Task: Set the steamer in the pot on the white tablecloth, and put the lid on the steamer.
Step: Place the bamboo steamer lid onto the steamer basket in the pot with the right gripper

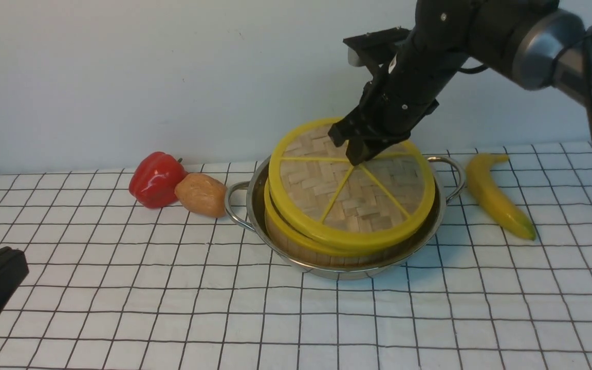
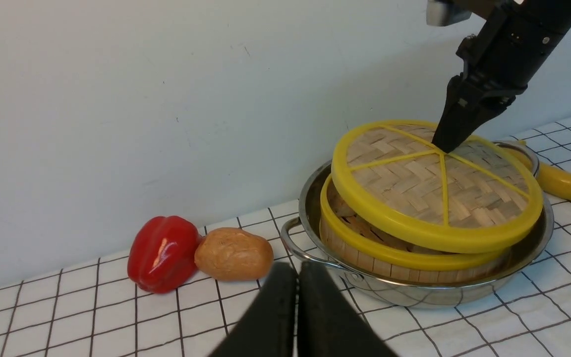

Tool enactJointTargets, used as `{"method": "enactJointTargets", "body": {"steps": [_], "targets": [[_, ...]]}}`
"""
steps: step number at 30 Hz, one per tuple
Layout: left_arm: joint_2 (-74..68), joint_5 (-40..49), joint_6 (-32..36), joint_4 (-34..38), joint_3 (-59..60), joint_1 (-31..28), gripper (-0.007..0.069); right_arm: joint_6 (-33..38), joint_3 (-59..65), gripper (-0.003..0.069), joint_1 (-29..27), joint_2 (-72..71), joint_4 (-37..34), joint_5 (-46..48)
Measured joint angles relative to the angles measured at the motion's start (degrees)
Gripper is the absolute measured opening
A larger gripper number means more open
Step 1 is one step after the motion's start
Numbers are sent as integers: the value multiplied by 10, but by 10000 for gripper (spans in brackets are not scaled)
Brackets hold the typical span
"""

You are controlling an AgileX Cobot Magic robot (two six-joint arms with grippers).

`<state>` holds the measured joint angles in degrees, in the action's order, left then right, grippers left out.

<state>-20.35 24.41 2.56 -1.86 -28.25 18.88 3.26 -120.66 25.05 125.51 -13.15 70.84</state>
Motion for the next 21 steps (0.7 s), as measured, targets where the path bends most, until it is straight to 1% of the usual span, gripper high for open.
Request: {"method": "enactJointTargets", "body": {"steps": [13,21], "targets": [[0,0,0,0,0,0,1,28,-1,130,0,26,-18,-1],[0,2,0,0,0,0,1,32,-4,130,0,29,-18,-6]]}}
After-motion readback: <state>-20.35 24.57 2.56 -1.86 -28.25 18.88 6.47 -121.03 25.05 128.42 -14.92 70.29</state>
